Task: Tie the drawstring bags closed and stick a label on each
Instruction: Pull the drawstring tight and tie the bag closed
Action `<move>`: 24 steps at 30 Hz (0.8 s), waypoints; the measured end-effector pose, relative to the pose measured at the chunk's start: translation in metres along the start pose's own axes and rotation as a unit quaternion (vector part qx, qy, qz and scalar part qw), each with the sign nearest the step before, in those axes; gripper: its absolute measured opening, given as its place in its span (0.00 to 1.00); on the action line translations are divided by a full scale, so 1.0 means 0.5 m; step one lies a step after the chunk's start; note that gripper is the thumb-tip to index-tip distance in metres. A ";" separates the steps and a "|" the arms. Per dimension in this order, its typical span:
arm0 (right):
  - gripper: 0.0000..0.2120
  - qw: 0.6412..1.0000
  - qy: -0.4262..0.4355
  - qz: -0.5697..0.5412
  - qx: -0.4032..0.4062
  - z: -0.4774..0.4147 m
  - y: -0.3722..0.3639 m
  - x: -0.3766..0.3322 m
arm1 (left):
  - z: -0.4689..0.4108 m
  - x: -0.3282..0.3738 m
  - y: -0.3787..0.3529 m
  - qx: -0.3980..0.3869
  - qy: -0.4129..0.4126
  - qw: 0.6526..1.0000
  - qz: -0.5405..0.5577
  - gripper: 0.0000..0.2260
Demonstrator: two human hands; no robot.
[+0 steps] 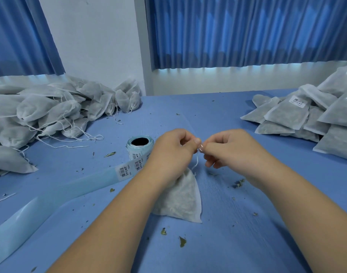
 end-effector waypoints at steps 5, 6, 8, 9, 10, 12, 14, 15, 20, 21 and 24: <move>0.07 1.000 0.003 -0.007 0.002 0.001 0.006 -0.002 | 0.011 -0.016 -0.032 -0.112 0.060 0.987 0.095 0.14; 0.07 1.000 0.008 -0.002 0.007 0.001 0.009 -0.004 | 0.015 -0.021 -0.038 -0.132 0.077 0.981 0.122 0.15; 0.06 1.000 0.017 0.011 0.012 0.003 0.011 -0.009 | 0.020 -0.028 -0.049 -0.161 0.109 0.964 0.181 0.15; 0.06 1.000 0.020 0.016 0.010 0.004 0.010 -0.012 | 0.022 -0.030 -0.053 -0.172 0.121 0.955 0.209 0.15; 0.06 1.000 0.024 0.018 0.006 0.005 0.008 -0.015 | 0.023 -0.031 -0.057 -0.182 0.130 0.947 0.230 0.14; 0.06 0.999 0.032 0.017 -0.001 0.008 0.006 -0.020 | 0.023 -0.033 -0.060 -0.193 0.142 0.935 0.261 0.14; 0.06 0.999 0.036 0.016 -0.004 0.010 0.007 -0.024 | 0.020 -0.037 -0.063 -0.199 0.152 0.925 0.284 0.14; 0.06 0.999 0.037 0.018 -0.005 0.011 0.008 -0.025 | 0.020 -0.039 -0.065 -0.203 0.156 0.921 0.292 0.13; 0.07 0.997 0.061 0.055 0.011 0.011 0.009 -0.030 | 0.023 -0.047 -0.074 -0.226 0.169 0.915 0.290 0.11; 0.06 0.996 0.068 0.059 0.016 0.011 0.010 -0.031 | 0.022 -0.047 -0.074 -0.227 0.168 0.916 0.287 0.12; 0.06 0.994 0.085 0.064 0.032 0.010 0.014 -0.035 | 0.020 -0.046 -0.072 -0.223 0.161 0.918 0.285 0.11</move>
Point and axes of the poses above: each hand's wrist, its own z-axis away from the middle knuckle, its own y-axis out of the back of the hand, x = y × z, the point moved 10 cm from there along -z, towards the middle knuckle, and after that the axes turned 9 degrees about -z, right-handed, at the moved point
